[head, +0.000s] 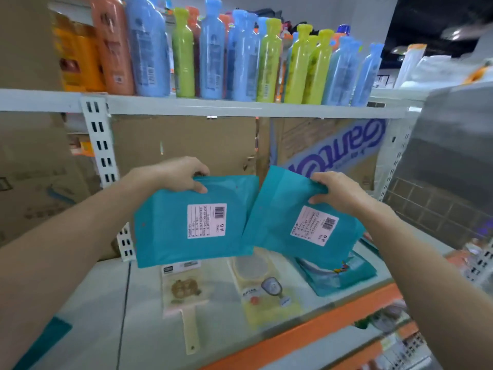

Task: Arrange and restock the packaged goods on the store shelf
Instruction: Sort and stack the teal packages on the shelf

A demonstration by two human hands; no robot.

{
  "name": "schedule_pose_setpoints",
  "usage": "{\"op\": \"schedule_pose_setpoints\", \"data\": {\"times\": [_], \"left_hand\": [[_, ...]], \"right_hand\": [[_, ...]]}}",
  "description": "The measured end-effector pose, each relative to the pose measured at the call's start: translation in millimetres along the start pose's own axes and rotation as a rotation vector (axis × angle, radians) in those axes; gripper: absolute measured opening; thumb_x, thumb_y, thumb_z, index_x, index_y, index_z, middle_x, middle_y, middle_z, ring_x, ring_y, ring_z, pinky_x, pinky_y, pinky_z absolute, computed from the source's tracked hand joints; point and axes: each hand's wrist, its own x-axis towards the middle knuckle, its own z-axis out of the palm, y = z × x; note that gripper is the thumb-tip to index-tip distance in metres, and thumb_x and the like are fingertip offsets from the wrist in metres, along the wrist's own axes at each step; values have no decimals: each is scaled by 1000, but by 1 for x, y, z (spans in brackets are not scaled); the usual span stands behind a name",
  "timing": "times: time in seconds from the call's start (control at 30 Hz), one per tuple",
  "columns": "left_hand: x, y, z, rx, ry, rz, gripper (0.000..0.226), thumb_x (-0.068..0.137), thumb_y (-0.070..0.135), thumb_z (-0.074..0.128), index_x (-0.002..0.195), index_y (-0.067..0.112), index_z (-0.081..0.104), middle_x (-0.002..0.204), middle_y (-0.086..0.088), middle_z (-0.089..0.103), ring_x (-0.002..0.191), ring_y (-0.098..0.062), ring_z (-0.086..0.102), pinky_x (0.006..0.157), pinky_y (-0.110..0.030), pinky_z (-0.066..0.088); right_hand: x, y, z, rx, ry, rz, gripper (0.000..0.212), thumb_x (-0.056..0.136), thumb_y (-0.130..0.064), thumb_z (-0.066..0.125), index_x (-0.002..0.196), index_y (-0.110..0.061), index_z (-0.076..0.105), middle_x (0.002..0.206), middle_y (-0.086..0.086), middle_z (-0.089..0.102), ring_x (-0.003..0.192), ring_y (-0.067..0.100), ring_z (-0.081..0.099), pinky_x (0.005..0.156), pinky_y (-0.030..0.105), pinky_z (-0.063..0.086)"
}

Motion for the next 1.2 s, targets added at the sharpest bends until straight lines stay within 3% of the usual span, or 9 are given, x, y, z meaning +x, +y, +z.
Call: {"op": "schedule_pose_setpoints", "data": {"times": [0.23, 0.33, 0.4, 0.5, 0.6, 0.77, 1.0, 1.1, 1.2], "left_hand": [[53, 82, 32, 5, 67, -86, 10, 87, 19, 63, 82, 19, 54, 75, 7, 54, 72, -15, 51, 61, -26, 38], [74, 112, 41, 38, 84, -135, 12, 86, 24, 65, 81, 23, 54, 86, -1, 60, 82, -22, 55, 75, -36, 46], [83, 128, 47, 22, 82, -173, 7, 85, 25, 65, 89, 23, 59, 93, 1, 62, 88, -22, 56, 82, -39, 47], [98, 143, 51, 1, 60, -216, 21, 86, 25, 64, 104, 14, 64, 101, -1, 65, 93, -22, 58, 86, -41, 47], [115, 151, 50, 33, 63, -244, 21, 86, 24, 64, 103, 12, 65, 99, -3, 64, 92, -22, 58, 85, -41, 47], [144, 157, 44, 37, 83, -251, 19, 86, 21, 65, 99, 8, 66, 95, -7, 64, 88, -24, 57, 80, -35, 46], [180, 176, 49, -4, 58, -301, 19, 88, 21, 62, 96, 5, 65, 93, -8, 67, 86, -25, 60, 78, -38, 46], [187, 184, 53, -11, 54, -369, 14, 88, 21, 62, 91, 8, 65, 89, -8, 66, 79, -22, 58, 66, -30, 40], [189, 196, 61, -41, 50, -448, 6, 87, 21, 63, 86, 16, 64, 85, -4, 65, 75, -20, 57, 66, -30, 41]], "right_hand": [[14, 107, -14, 30, -12, -69, 40, 82, -25, 70, 119, -18, 55, 120, 5, 57, 113, 28, 50, 80, 34, 39], [19, 147, -20, 46, -15, -117, 33, 83, -25, 69, 112, -18, 55, 114, 4, 57, 109, 28, 52, 73, 31, 34], [23, 170, -22, 39, -19, -142, 34, 83, -24, 69, 114, -17, 55, 114, 5, 58, 106, 27, 52, 72, 30, 33], [32, 196, -24, 54, -34, -177, 22, 83, -23, 69, 96, -22, 51, 100, 1, 55, 95, 25, 52, 70, 31, 35], [45, 215, -23, 83, -42, -204, 25, 82, -22, 69, 89, -26, 46, 94, -3, 51, 90, 22, 50, 70, 33, 38], [67, 233, -24, 129, -47, -241, 20, 82, -21, 69, 94, -24, 53, 96, -4, 52, 91, 20, 49, 78, 36, 43], [98, 270, -26, 150, -68, -286, 18, 83, -22, 68, 88, -22, 51, 92, -1, 59, 87, 22, 53, 76, 37, 44], [114, 289, -23, 179, -72, -330, 20, 82, -22, 69, 85, -25, 49, 88, -3, 57, 83, 21, 51, 69, 32, 38], [128, 309, -22, 167, -52, -365, 18, 82, -24, 69, 91, -20, 54, 91, -1, 59, 83, 22, 53, 70, 34, 41]]}}
